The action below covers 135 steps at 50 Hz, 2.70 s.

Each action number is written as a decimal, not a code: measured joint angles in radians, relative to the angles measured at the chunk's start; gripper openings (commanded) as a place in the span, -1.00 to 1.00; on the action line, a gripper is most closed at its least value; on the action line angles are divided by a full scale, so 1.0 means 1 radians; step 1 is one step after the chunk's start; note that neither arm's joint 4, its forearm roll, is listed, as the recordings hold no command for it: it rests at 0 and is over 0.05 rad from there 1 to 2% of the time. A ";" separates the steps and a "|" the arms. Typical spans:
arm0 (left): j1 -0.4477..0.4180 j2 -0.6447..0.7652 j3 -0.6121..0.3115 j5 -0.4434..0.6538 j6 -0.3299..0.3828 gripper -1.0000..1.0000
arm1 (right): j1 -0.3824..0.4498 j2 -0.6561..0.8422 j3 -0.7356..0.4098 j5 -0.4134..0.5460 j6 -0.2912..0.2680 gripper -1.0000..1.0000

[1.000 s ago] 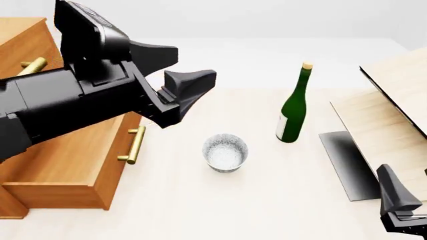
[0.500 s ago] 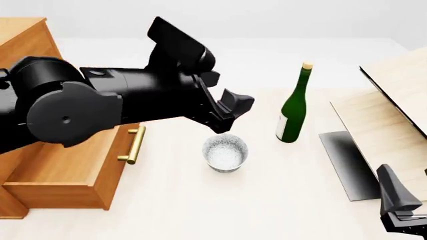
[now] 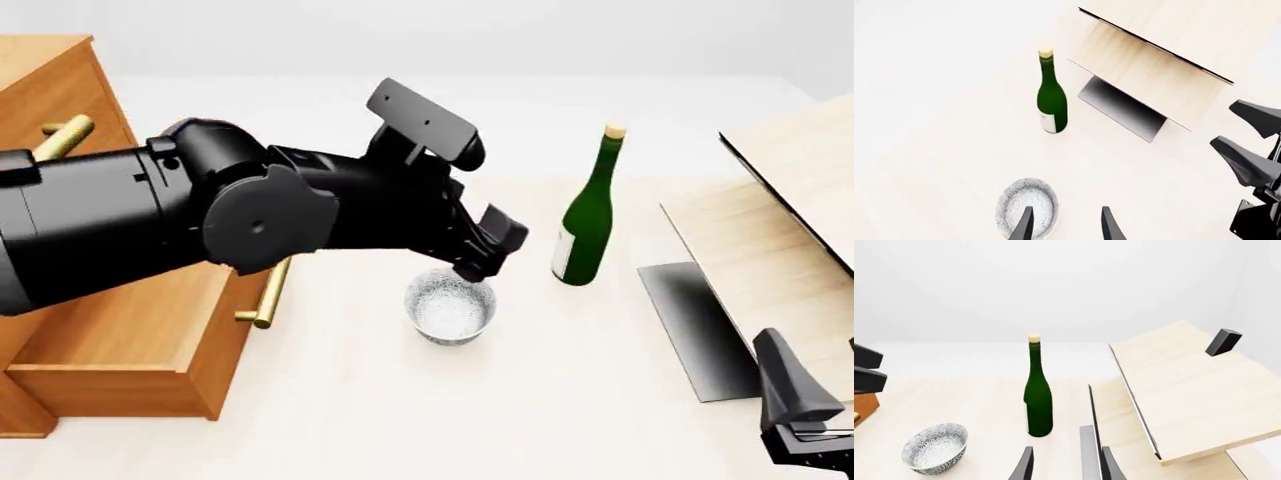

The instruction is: Put the bowl in the bottom drawer of the cabinet.

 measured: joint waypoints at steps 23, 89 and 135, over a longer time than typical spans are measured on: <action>0.038 0.151 -0.091 0.036 -0.017 1.00 | 0.000 0.000 0.000 0.000 0.000 1.00; 0.058 0.445 -0.249 0.079 -0.090 1.00 | 0.000 0.000 0.000 0.000 0.000 1.00; 0.055 0.499 -0.203 0.040 -0.176 1.00 | 0.000 0.000 0.000 0.000 0.000 1.00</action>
